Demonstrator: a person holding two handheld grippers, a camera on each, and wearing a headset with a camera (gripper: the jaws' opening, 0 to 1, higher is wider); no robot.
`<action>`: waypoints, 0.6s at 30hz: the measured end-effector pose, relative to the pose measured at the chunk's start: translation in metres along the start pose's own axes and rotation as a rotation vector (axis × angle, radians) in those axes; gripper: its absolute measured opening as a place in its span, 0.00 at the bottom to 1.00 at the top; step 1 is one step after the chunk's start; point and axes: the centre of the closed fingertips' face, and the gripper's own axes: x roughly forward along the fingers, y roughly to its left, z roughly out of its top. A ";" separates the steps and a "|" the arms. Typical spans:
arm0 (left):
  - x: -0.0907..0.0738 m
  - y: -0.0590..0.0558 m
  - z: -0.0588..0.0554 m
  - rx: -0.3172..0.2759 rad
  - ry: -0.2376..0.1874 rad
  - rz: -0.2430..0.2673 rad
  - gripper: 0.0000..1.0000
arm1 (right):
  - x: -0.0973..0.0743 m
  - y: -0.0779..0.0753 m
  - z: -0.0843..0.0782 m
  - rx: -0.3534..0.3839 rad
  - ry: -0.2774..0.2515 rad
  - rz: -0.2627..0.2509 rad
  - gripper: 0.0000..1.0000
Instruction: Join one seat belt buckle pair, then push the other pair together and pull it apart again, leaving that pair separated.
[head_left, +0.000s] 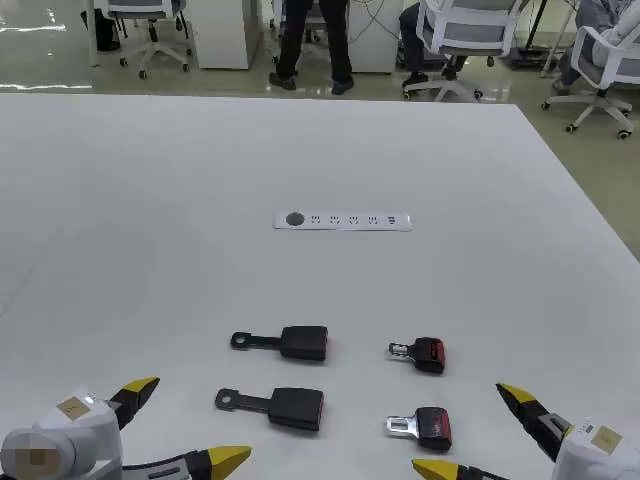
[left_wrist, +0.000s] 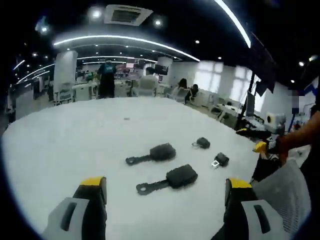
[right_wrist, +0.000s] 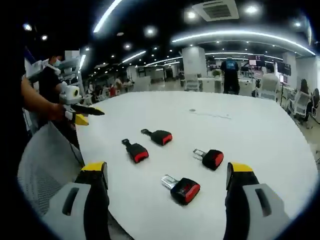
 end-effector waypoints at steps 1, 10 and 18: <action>0.000 -0.002 0.000 -0.003 0.001 -0.011 1.00 | 0.000 0.001 -0.001 0.001 0.005 0.000 1.00; -0.001 -0.003 0.003 -0.014 -0.001 -0.001 1.00 | 0.002 0.002 -0.006 0.018 0.010 -0.006 1.00; -0.001 0.003 0.003 -0.026 -0.007 0.017 1.00 | 0.000 -0.001 -0.004 0.023 0.008 -0.022 1.00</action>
